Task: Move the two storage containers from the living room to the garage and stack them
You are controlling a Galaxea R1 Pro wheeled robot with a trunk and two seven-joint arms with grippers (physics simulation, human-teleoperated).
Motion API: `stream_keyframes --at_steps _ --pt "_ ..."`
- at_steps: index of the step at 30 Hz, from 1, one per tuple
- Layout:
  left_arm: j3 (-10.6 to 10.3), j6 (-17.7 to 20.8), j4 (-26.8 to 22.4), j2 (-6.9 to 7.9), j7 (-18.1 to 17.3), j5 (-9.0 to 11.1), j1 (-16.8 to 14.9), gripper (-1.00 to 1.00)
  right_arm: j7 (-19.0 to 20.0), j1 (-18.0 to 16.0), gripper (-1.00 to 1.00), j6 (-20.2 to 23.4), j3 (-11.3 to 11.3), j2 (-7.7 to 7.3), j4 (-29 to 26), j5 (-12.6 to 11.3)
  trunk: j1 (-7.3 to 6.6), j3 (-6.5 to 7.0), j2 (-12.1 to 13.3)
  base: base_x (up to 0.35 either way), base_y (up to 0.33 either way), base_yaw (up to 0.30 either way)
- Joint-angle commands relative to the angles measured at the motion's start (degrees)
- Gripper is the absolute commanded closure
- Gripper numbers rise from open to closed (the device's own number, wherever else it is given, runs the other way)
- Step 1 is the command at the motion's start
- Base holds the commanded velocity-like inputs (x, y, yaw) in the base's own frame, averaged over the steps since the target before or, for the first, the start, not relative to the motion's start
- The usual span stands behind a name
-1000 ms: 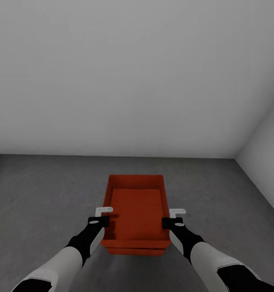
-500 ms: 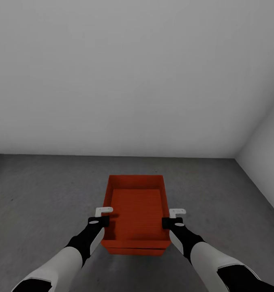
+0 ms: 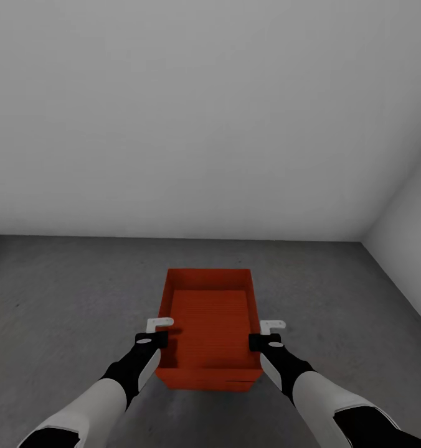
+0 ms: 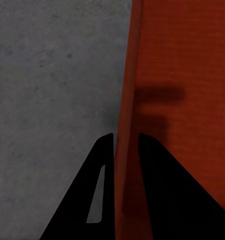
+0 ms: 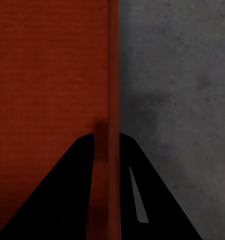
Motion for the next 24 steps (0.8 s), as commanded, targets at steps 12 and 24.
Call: stream_keyframes --at_steps 12,24 --pt "0.11 0.24 0.01 -0.01 0.43 3.85 0.0 1.0 -5.59 -0.01 1.0 -3.62 -1.39 -0.01 -0.27 0.45 1.31 -1.12 -2.42 0.0 0.0 0.0" --pt "0.11 0.24 0.14 -0.01 0.43 3.85 0.0 1.0 -5.59 -0.01 1.0 -3.74 -1.39 0.14 0.03 0.45 1.31 -1.12 -2.42 0.0 0.0 0.0"
